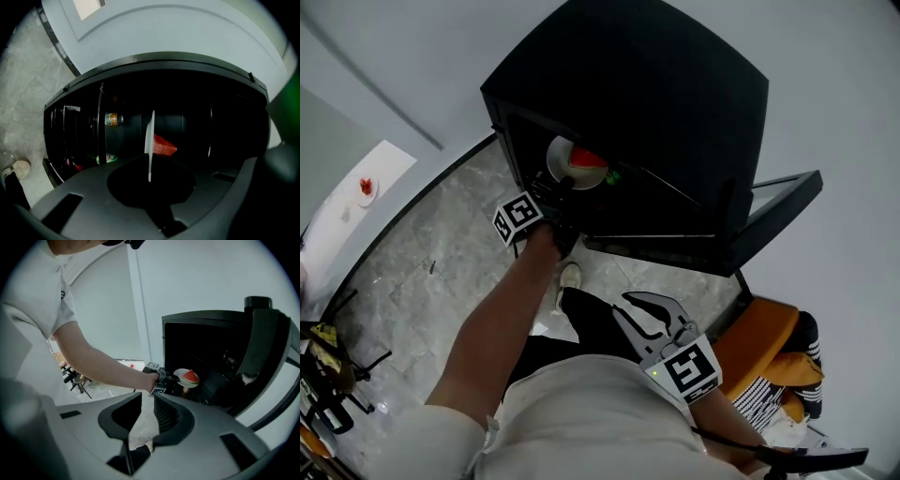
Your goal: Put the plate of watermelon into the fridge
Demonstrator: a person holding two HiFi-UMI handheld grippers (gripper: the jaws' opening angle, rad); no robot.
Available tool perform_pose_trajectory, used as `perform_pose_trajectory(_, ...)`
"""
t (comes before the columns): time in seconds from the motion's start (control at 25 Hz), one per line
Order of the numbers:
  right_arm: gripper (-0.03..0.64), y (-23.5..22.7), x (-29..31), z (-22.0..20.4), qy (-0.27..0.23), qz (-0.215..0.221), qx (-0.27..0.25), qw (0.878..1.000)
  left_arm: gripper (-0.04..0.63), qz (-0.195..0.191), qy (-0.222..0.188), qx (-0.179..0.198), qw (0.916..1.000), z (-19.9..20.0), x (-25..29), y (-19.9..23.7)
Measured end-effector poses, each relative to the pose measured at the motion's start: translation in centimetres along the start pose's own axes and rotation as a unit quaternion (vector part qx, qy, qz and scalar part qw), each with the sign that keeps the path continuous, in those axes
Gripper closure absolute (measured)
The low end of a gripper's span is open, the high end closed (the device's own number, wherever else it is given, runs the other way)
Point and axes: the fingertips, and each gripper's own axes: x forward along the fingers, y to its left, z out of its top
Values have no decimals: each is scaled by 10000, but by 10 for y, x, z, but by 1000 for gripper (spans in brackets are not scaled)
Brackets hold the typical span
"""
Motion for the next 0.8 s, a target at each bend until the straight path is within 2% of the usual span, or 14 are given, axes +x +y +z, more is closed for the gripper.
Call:
perform_pose_trajectory(0.44,526,-21,15,-4,119,-52,83,9999,569,350,16,111,9993,20,39,26)
perform_pose_trajectory(0.6,526,-21,21,-3,91,-39,217,9997,571,642,58,255,9976,21,41,28)
perform_pose_trajectory(0.72,526,-19,24,0,95,-17,205,9997,569,979,87,526,9938,23,39,31)
perform_pose_trajectory(0.8,526,-18,26,1,85,-16,254,9996,569,1225,156,924,9880,26,40,30)
